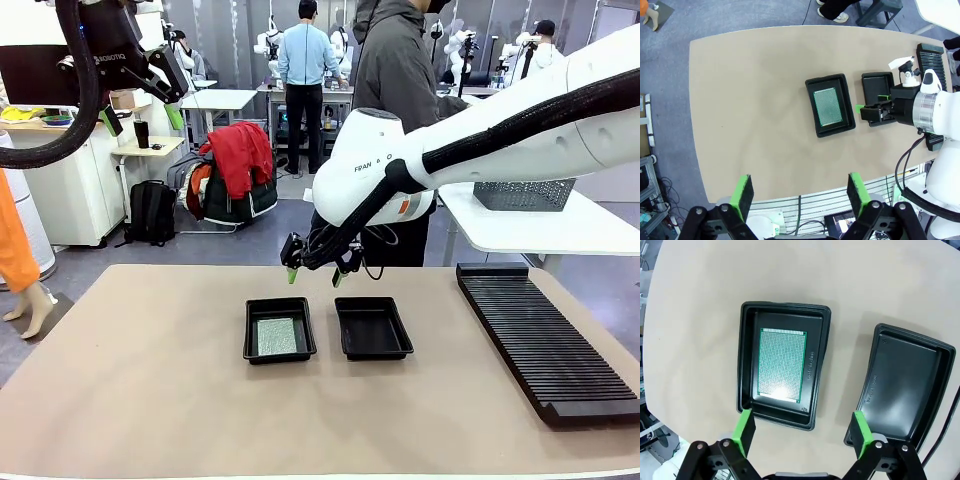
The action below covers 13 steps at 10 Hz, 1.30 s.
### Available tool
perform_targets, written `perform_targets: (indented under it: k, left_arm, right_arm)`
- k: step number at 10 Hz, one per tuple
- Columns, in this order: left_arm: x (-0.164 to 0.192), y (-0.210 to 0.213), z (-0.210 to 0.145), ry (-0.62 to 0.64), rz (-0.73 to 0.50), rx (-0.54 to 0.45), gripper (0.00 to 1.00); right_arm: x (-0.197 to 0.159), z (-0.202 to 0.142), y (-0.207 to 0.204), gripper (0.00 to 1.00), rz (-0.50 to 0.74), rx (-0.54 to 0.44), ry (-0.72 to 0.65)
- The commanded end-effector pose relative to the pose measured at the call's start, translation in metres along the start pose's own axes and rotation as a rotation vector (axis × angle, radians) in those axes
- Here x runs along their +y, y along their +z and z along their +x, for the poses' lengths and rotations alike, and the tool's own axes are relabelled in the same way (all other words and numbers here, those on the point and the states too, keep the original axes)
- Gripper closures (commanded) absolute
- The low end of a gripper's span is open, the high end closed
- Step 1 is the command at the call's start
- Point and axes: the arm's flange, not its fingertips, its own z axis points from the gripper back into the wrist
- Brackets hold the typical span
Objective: Inspect and transfer BCBs to ESD trays.
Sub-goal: Pick up the ESD tray and place it on the left side of the table.
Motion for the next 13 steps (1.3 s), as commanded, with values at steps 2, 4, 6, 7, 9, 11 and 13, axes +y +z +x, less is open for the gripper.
perform_targets:
  k: [2,4,6,7,9,11,13]
  left_arm:
    - [0.0007,0.0003,-0.0004,0.001,0.002,-0.001,0.00]
    - [0.0007,0.0003,-0.0004,0.001,0.002,-0.001,0.00]
    - [0.0007,0.0003,-0.0004,0.001,0.002,-0.001,0.00]
    - [0.0007,0.0003,-0.0004,0.001,0.002,-0.001,0.00]
    - [0.0007,0.0003,-0.0004,0.001,0.002,-0.001,0.00]
    - [0.0007,0.0003,-0.0004,0.001,0.002,-0.001,0.00]
    - [0.0007,0.0003,-0.0004,0.001,0.002,-0.001,0.00]
  right_arm:
    - [-0.0013,0.0016,-0.0015,0.00,0.001,-0.010,0.005]
    - [-0.0013,0.0016,-0.0015,0.00,0.001,-0.010,0.005]
    - [-0.0013,0.0016,-0.0015,0.00,0.001,-0.010,0.005]
    - [-0.0013,0.0016,-0.0015,0.00,0.001,-0.010,0.005]
    - [-0.0013,0.0016,-0.0015,0.00,0.001,-0.010,0.005]
    - [-0.0013,0.0016,-0.0015,0.00,0.001,-0.010,0.005]
    - [-0.0013,0.0016,-0.0015,0.00,0.001,-0.010,0.005]
